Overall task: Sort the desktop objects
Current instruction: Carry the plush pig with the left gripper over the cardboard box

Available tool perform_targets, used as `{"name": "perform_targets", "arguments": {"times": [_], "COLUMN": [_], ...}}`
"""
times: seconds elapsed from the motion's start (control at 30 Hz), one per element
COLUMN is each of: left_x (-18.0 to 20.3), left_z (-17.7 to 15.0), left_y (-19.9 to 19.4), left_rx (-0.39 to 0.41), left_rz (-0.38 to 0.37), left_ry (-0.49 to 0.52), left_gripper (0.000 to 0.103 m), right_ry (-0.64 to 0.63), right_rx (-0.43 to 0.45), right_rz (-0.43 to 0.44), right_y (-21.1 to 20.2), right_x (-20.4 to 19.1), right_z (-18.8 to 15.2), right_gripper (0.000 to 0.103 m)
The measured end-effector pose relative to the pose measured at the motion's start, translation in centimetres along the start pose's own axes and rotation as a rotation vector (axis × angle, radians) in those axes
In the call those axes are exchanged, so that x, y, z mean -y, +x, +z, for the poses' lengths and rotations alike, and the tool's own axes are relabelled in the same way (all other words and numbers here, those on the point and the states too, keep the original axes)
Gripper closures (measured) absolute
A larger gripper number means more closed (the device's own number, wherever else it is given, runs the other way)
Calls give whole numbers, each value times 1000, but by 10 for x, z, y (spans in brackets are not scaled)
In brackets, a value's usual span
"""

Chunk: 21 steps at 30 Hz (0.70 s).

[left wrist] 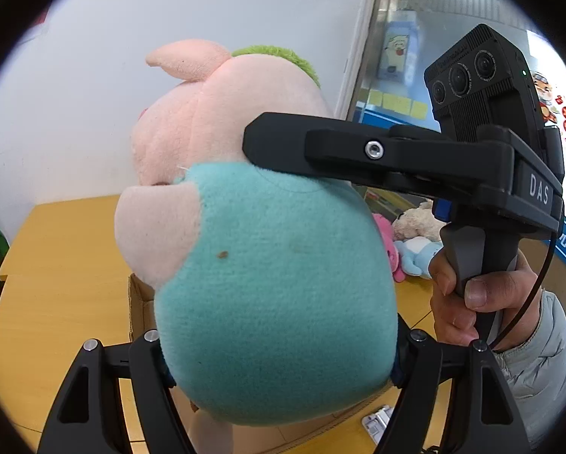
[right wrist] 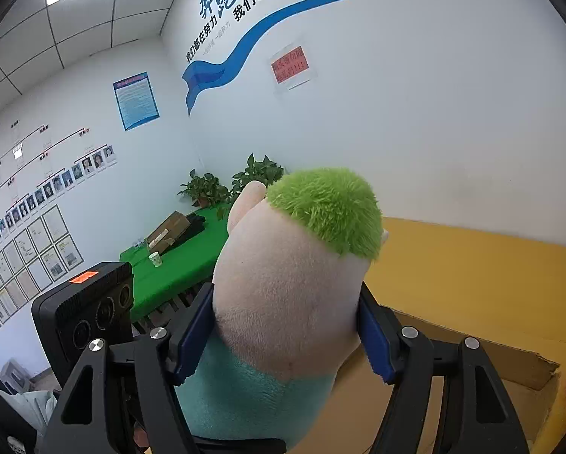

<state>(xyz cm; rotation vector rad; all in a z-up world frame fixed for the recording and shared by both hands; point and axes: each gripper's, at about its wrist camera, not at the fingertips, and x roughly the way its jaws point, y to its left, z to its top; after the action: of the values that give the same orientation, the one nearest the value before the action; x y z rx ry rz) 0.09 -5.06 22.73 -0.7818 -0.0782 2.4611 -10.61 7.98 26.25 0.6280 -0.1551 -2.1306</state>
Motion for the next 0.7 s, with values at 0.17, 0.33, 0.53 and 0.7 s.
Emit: {"name": "perform_targets", "arguments": {"times": [0.17, 0.33, 0.53, 0.7], "left_x": [-36, -74, -105, -117], "left_z": [-4, -22, -56, -81], "left_y": [40, 90, 140, 164], "left_rx": [-90, -219, -363, -471], "left_rz": [3, 6, 16, 37], "left_ry": [-56, -143, -217, -261], "left_gripper": [26, 26, 26, 26], "right_ry": [74, 182, 322, 430], "right_rx": [-44, -109, -175, -229], "right_rz": [20, 28, 51, 76], "right_y": [50, 110, 160, 192], "right_x": [45, 103, 166, 205], "right_z": [-11, -42, -87, -123], "right_gripper": [34, 34, 34, 34]}}
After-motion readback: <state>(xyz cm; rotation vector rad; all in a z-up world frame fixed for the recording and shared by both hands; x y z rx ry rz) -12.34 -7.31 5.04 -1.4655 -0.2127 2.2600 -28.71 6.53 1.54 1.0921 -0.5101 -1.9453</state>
